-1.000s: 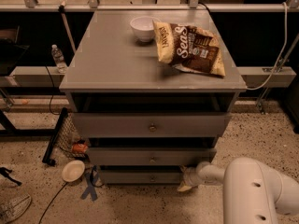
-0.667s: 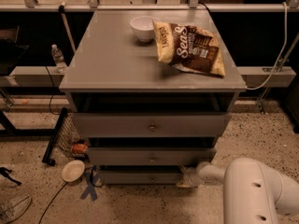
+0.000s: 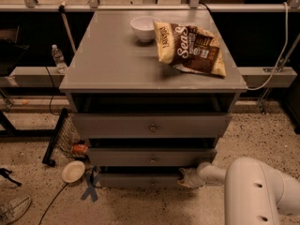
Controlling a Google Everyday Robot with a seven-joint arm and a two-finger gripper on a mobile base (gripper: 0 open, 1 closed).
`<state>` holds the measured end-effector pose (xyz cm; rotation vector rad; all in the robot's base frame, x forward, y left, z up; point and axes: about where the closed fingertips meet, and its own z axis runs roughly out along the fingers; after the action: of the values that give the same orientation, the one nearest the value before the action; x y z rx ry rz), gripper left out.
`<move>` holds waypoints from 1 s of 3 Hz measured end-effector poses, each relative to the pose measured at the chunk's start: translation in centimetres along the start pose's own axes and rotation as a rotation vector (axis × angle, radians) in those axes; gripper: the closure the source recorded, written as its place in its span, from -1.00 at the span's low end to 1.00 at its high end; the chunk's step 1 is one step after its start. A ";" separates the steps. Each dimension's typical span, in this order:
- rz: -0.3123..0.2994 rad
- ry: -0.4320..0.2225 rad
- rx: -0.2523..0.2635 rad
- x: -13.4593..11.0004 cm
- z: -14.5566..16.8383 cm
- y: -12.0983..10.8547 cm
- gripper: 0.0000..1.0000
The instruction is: Open bottom drawer
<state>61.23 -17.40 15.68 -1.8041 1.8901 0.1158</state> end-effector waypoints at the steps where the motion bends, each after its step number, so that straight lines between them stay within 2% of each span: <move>1: 0.000 0.000 0.000 -0.1 -0.1 0.0 1.00; 3: 0.000 0.000 0.000 -0.1 -0.1 0.0 1.00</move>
Offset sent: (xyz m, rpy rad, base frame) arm 0.0000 0.0000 0.0012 0.0000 0.0000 0.0000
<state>61.22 -17.39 15.81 -1.8041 1.8901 0.1160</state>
